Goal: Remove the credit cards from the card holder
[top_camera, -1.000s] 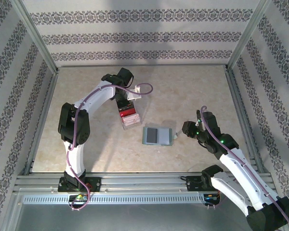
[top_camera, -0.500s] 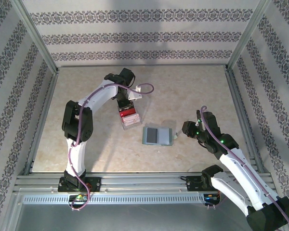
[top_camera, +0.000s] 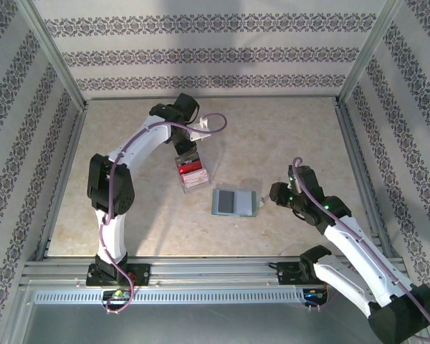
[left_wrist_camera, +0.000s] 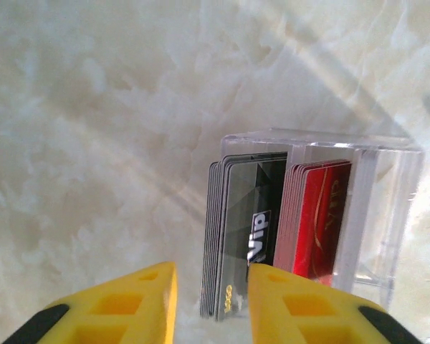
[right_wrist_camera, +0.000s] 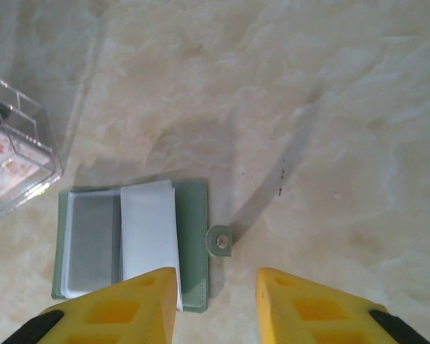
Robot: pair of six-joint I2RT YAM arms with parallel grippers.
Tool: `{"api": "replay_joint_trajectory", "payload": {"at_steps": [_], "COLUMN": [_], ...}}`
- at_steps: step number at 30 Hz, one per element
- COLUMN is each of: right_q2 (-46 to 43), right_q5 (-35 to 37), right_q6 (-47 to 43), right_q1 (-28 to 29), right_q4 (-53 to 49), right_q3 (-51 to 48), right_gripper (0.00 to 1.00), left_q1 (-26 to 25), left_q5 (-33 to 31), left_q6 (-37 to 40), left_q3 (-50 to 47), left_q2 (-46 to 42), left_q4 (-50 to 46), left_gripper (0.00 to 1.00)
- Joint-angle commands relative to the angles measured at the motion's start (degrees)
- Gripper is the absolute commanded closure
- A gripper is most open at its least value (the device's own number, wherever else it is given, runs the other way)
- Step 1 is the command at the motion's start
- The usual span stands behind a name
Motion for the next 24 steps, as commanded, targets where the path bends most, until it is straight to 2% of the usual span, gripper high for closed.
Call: {"api": "replay_joint_trajectory", "payload": {"at_steps": [1,3,7,8,9,12,14,16,19,22,24], "right_q2": [2.0,3.6,7.3,8.4,9.3,12.4,14.5,16.4,20.2,25.3,28.8], "right_q5": [4.8,6.2,7.1,7.3,7.4,7.3,6.8,6.6,7.3,8.8,9.2], "right_q6": [0.9,1.6,3.3,3.7,3.9,4.5,4.6,4.8,5.2,5.5,5.5], "right_q1": [4.1,6.4,10.5,11.5,12.4,14.4,15.2,16.1,18.5,21.9,23.9], "right_q4": [-2.3,-2.3,-1.5,-1.3,-1.2,-0.3,0.8,1.9,2.8,2.6,2.5], "right_q3": [2.8,3.5,4.8,5.1,5.4,6.2,6.5,6.9,8.6,11.3,13.5], "right_gripper": [0.64,0.64,0.64,0.64,0.64,0.63,0.63,0.63,0.63,0.63,0.62], "left_q1": [0.1,-0.1,-0.1,-0.1,-0.1,0.0,0.0,-0.9,-3.8,-4.1,-4.1], "left_q5": [2.6,3.8,3.7,3.0,2.0,0.6,4.2,5.1,-2.5,-10.3,-13.5], "left_q6": [-8.3,-13.2,-24.7,-27.9,-30.9,-41.2,-47.4,-52.6,-58.7,-67.5,-70.0], "left_q3": [-3.0,-7.0,-18.3,-21.8,-24.9,-34.3,-39.1,-43.1,-47.4,-50.9,-52.8], "left_q2": [-7.8,-11.7,-20.7,-23.4,-25.8,-32.4,-35.3,-37.3,-39.6,-41.3,-42.2], "left_q4": [1.9,5.8,15.5,18.4,21.2,30.1,33.8,36.4,37.4,35.7,34.8], "left_gripper": [0.54,0.44,0.13,0.03,0.00,0.00,0.00,0.00,0.00,0.00,0.00]}}
